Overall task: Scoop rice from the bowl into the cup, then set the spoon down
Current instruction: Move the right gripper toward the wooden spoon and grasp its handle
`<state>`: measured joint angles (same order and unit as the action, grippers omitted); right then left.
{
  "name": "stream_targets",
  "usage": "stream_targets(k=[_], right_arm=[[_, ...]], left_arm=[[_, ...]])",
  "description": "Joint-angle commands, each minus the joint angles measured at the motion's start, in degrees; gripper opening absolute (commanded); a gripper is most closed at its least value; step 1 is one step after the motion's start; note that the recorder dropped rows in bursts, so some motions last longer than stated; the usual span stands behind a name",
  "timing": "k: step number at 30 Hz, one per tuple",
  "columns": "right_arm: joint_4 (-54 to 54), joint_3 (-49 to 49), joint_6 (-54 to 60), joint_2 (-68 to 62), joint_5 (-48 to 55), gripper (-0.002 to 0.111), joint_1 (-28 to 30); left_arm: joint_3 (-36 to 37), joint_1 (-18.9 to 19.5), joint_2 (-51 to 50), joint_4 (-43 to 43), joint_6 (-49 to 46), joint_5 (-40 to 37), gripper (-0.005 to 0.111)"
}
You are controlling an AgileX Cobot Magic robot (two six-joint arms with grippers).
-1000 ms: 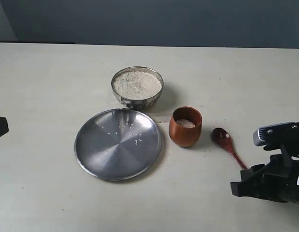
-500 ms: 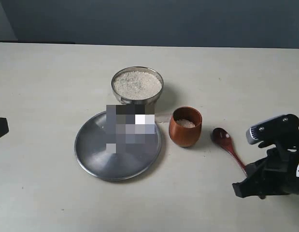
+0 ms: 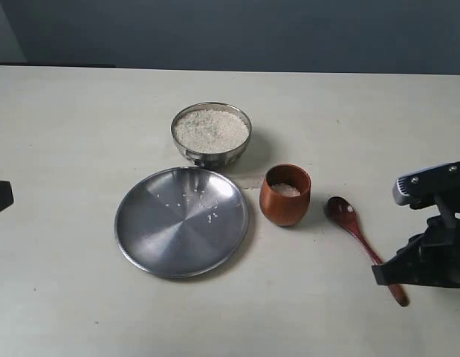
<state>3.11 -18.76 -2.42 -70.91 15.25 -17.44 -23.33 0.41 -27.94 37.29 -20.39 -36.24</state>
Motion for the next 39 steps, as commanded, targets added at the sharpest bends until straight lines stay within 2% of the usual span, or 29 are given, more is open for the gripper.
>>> stream_targets(k=[1,6,11,13,25,39], right_arm=[[-0.63,-0.37,-0.38,0.29,-0.21,-0.001,0.29],[1.03,-0.04,-0.38,0.29,-0.42,0.002,0.29],[1.24,1.44,-0.38,0.29,-3.06,0.032,0.29],[1.24,2.03,-0.38,0.29,-3.86,0.037,0.29],[1.24,2.6,-0.38,-6.33,-7.45,0.037,-1.99],[1.01,2.6,-0.38,-7.63,-6.44,0.037,-2.0]], left_arm=[[-0.34,0.07,-0.22,0.31,-0.2,0.0,0.0],[-0.34,0.07,-0.22,0.31,-0.2,0.0,0.0],[-0.34,0.07,-0.22,0.45,-0.2,0.0,0.0],[-0.34,0.07,-0.22,0.45,-0.2,0.0,0.0],[-0.34,0.07,-0.22,0.44,-0.2,0.11,0.0],[-0.34,0.07,-0.22,0.58,-0.09,-0.01,0.0]])
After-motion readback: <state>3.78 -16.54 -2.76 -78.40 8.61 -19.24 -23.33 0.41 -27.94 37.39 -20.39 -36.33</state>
